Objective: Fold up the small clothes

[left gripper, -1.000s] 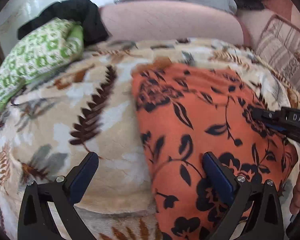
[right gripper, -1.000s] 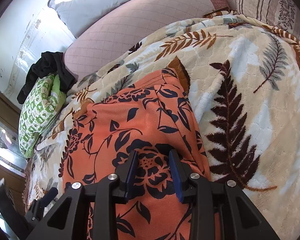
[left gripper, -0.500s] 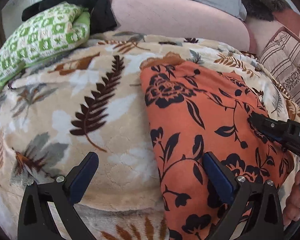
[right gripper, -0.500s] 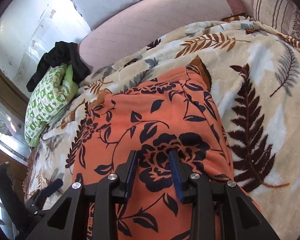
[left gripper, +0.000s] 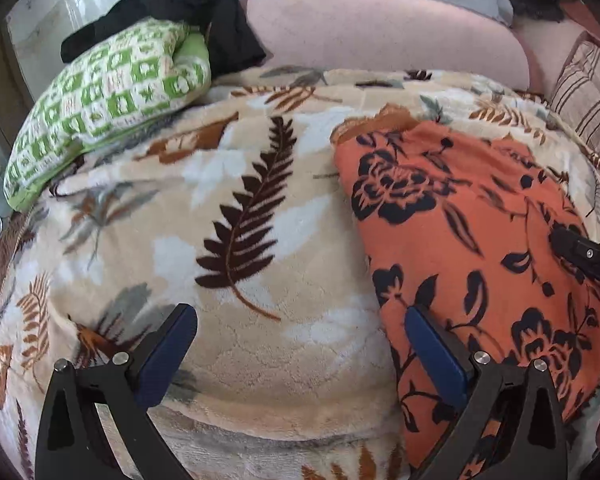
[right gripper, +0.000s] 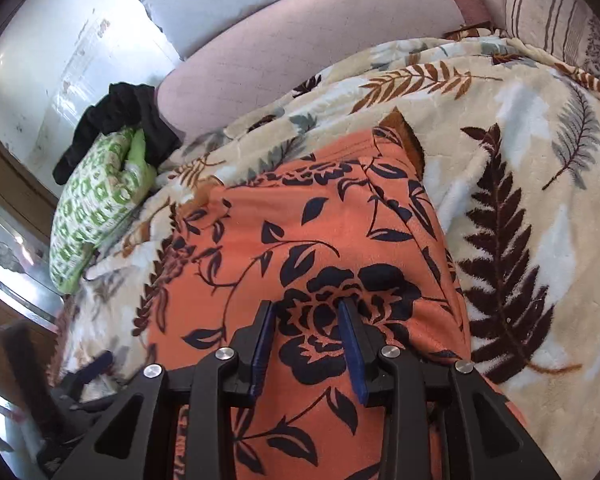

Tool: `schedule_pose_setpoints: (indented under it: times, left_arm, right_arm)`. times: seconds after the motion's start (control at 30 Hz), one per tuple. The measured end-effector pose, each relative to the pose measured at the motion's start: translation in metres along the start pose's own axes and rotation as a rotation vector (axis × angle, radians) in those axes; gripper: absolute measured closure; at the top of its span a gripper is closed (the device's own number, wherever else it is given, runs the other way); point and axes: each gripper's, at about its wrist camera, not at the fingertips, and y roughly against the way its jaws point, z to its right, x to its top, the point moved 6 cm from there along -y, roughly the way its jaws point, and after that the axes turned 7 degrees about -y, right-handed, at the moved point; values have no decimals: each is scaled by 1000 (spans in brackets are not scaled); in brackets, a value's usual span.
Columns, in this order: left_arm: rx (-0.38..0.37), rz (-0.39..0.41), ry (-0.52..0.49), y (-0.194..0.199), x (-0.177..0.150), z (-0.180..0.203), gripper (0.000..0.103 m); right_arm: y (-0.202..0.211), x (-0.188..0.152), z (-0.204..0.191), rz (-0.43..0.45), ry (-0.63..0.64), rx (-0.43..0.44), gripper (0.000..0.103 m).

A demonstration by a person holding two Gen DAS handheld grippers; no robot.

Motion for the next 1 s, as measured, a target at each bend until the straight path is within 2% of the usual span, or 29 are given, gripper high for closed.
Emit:
schedule_pose_setpoints:
  times: [0.13,0.3,0.47,0.63,0.8,1.0]
  left_arm:
    - [-4,67,13,17,8,-1,0]
    - [29,125,-22,31,14,4,0]
    - [25,122,-25,30,12,6,0]
    - [26,120,-27,29,11,7,0]
    - [30,94,-43,20,8,10,0]
    - [39,93,-51,19,7,12,0]
  right_arm:
    - [12,3,-1,24,-21,47,66]
    - [24,6,-7,84,18,32,66]
    - [27,11,-5,106,11,29,66]
    - [22,9,-3,89,11,14,66]
    - [2,1,7,6,-2,-35,66]
    - [9,3,8,26,-20,-4,66]
